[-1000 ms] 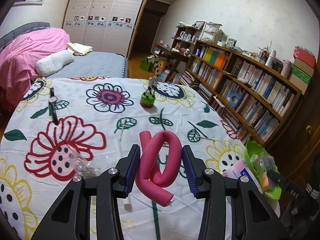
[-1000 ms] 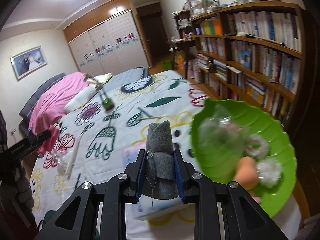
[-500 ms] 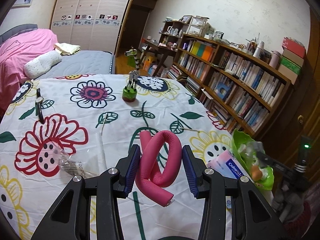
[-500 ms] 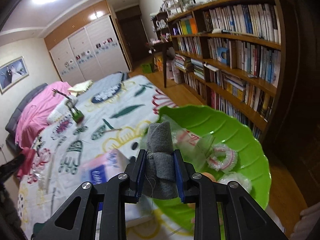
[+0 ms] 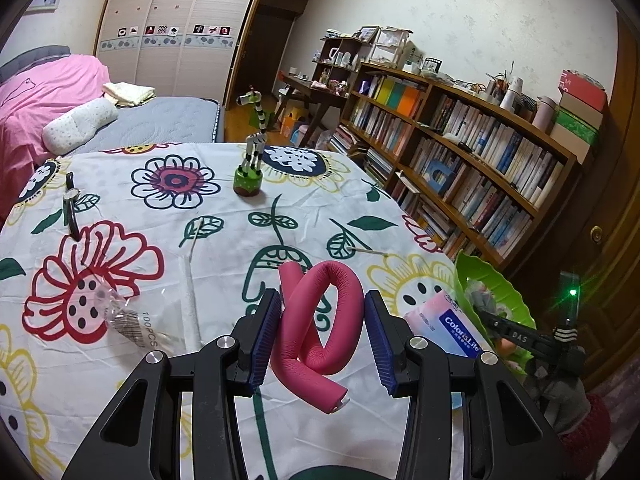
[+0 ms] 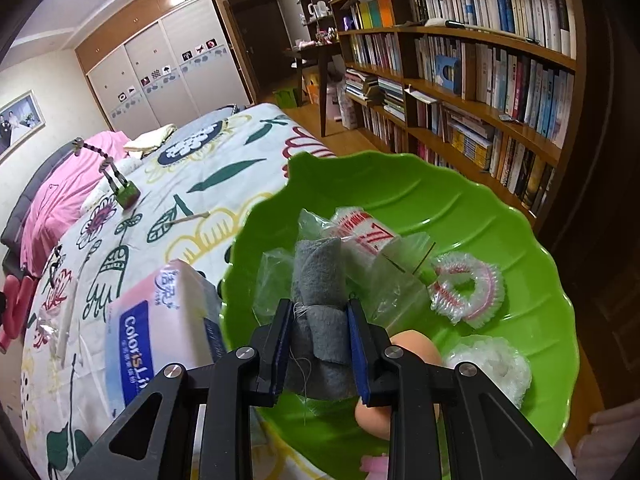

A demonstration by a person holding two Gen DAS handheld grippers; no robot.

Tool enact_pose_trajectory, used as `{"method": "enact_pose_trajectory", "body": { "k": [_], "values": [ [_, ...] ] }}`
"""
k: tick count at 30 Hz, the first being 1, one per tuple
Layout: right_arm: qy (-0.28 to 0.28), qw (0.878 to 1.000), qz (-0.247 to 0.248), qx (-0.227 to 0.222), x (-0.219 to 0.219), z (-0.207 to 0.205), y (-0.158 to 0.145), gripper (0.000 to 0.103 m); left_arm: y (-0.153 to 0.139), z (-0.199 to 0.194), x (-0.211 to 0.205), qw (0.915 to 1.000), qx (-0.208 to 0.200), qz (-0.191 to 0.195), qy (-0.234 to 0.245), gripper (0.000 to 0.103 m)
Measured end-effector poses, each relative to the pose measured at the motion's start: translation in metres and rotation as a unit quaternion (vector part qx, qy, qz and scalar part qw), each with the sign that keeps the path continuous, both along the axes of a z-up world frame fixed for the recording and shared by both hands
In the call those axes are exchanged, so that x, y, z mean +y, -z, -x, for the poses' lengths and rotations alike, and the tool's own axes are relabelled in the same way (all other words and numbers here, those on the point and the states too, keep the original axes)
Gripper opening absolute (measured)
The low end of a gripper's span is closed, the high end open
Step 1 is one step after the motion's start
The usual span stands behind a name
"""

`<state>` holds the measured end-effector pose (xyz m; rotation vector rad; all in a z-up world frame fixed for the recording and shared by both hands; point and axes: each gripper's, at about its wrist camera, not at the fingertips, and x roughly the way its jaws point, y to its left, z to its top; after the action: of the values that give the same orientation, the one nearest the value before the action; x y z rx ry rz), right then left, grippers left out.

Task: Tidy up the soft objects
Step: 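Open the right tool to drop the grey sock into the green bowl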

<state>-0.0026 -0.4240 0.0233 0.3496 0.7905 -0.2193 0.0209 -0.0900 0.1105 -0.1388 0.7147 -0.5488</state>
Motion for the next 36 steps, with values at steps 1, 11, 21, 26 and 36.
{"method": "enact_pose_trajectory", "body": {
  "k": [1, 11, 21, 26, 36],
  "values": [
    [-0.001, 1.0, 0.0, 0.002, -0.001, 0.0, 0.001, 0.028, 0.0, 0.0, -0.001, 1.0, 0.001, 0.0, 0.001, 0.044],
    [-0.002, 1.0, -0.006, 0.0, -0.006, 0.002, 0.0, 0.037, -0.005, 0.004, -0.025, 0.9997, 0.004, -0.001, 0.022, 0.044],
    [0.001, 0.998, -0.026, -0.061, -0.017, 0.029, -0.022, 0.054, -0.011, 0.017, -0.065, 0.9982, -0.001, -0.013, 0.058, 0.044],
    [0.015, 0.996, 0.006, -0.087, -0.018, 0.047, -0.033, 0.054, -0.009, 0.025, -0.095, 0.996, 0.0, -0.027, 0.085, 0.044],
    [0.041, 0.993, 0.03, -0.111, -0.036, 0.075, -0.032, 0.054, -0.002, 0.039, -0.161, 0.9885, 0.004, -0.055, 0.141, 0.044]
  ]
}}
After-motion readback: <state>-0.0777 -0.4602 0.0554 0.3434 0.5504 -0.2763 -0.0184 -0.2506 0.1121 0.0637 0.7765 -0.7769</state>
